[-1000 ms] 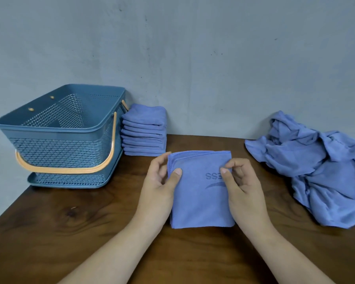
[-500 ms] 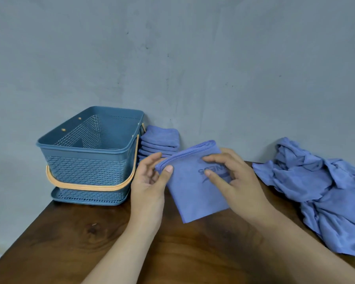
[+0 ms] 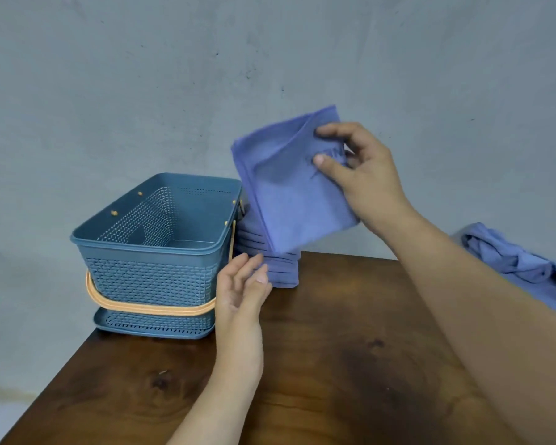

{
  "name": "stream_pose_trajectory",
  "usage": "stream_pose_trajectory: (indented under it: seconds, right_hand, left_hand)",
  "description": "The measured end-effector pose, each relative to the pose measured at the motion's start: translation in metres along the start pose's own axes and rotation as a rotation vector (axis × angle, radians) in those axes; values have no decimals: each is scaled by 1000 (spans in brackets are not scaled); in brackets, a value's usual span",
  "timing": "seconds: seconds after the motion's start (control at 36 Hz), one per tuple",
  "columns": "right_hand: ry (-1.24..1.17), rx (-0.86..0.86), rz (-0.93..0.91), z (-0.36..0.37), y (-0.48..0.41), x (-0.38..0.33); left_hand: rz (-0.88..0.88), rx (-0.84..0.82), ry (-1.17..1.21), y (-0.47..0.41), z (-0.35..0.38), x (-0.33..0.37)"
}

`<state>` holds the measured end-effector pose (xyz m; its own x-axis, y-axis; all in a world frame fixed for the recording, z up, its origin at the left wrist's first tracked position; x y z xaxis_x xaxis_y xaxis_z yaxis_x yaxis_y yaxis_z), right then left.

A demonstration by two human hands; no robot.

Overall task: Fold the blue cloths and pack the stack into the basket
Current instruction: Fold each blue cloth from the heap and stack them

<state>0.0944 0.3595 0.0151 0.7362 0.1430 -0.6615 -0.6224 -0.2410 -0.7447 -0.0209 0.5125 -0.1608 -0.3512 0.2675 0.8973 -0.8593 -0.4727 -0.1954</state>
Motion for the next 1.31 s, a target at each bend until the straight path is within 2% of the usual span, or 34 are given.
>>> stream_pose_trajectory:
  seconds: [0.11,0.19,0.31,0.36,0.44,0.56,0.75,0.83,0.94,1.14,1.31]
  right_hand:
    - [-223,203,137,9,-41,55]
    - [-268,272,358,20,-52,111]
    - [-126,121,841,39,-19,165]
    - [-75,106,928,40,-7,182]
    - [-111,150,924,36,-7,194]
    - [-125,124,949,32,-17,194]
    - [86,-4,934,34,-23,184]
    - [131,35,940,30,-24,174]
    - [157,148,853,11,-10,154]
    - [241,76,682,-44,104,88]
    - [298,23,685,-100,214,21]
  left_hand:
    - [-1,-25,-68,2,2,-7]
    - [-9,-52,-96,3,3,-11]
    - [-13,-72,-132,1,3,-16]
    - [-14,-92,-149,1,3,-18]
    - [-3,-120,-180,2,1,-19]
    - [5,-156,-209,5,2,-19]
    - [-6,-211,-254,8,4,-17]
    - [-2,-245,-288,9,4,-16]
    - [-6,-272,-300,10,3,-20]
    - [-30,-334,-383,16,5,-25]
    - [1,-470,-610,34,18,-32]
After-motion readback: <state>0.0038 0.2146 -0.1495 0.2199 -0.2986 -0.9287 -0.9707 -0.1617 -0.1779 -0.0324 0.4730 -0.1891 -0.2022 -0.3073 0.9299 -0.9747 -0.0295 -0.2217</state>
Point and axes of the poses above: each hand's wrist, its own y-axis away from the middle knuckle, its own z-axis out of the palm, x = y × z, the point moved 1 cm from there along -y, towards the middle knuckle, and after that the axes turned 11 degrees about -y, right-handed, at the moved point
